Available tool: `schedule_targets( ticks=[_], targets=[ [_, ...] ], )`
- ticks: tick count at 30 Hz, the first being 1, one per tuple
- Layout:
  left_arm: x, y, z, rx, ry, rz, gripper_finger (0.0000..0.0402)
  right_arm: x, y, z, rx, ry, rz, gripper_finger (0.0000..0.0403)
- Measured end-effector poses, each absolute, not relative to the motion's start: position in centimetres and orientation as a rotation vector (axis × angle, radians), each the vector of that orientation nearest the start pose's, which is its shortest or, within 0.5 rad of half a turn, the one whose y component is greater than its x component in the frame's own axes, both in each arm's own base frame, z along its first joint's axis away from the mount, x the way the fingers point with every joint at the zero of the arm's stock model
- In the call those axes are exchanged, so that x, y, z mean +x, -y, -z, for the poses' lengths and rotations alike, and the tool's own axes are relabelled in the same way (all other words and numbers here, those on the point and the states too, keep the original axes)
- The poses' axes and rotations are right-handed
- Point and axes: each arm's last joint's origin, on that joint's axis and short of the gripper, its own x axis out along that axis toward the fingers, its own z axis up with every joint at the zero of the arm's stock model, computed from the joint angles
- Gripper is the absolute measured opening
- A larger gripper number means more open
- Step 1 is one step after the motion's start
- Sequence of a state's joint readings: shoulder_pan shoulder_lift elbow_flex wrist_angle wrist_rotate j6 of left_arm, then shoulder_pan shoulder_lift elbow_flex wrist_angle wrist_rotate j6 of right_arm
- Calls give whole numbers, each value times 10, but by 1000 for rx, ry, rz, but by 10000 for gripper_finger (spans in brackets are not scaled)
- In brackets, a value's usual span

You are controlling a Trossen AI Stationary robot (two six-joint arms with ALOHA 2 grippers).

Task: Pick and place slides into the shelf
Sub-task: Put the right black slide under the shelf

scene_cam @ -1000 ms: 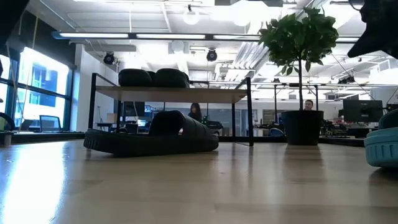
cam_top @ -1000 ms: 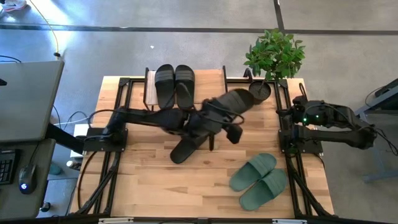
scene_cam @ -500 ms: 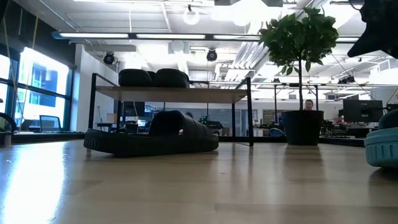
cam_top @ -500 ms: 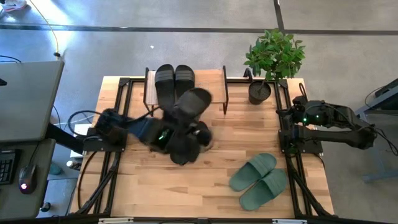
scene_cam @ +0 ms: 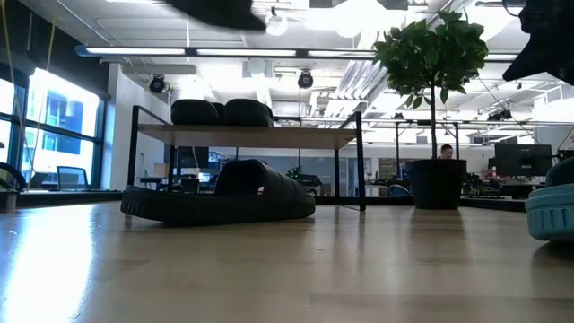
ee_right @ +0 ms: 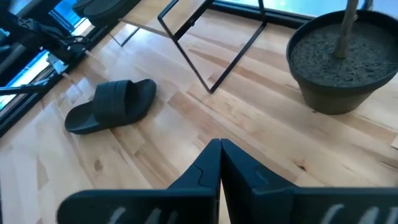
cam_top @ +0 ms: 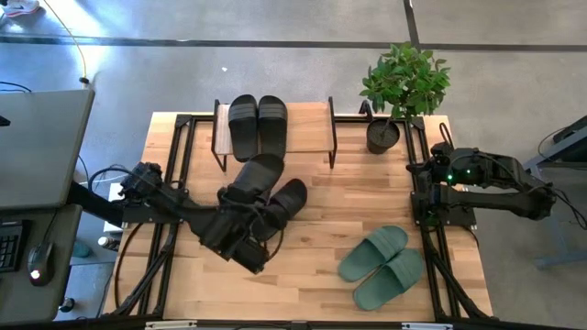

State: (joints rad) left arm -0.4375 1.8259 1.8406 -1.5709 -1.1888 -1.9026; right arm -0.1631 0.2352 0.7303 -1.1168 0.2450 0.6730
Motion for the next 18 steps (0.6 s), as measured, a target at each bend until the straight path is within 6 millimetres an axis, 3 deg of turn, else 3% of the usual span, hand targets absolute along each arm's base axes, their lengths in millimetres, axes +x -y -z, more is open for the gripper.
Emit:
schedule_targets(
  ticks=[8,18],
  targets=[
    [285,120,-272,-654,-162,-1298,0,27,11,-278,621,-472,576,0],
    [268,123,-214,-703,-259,-1355,0,27,11,-278,622,-474,573,0]
  ],
)
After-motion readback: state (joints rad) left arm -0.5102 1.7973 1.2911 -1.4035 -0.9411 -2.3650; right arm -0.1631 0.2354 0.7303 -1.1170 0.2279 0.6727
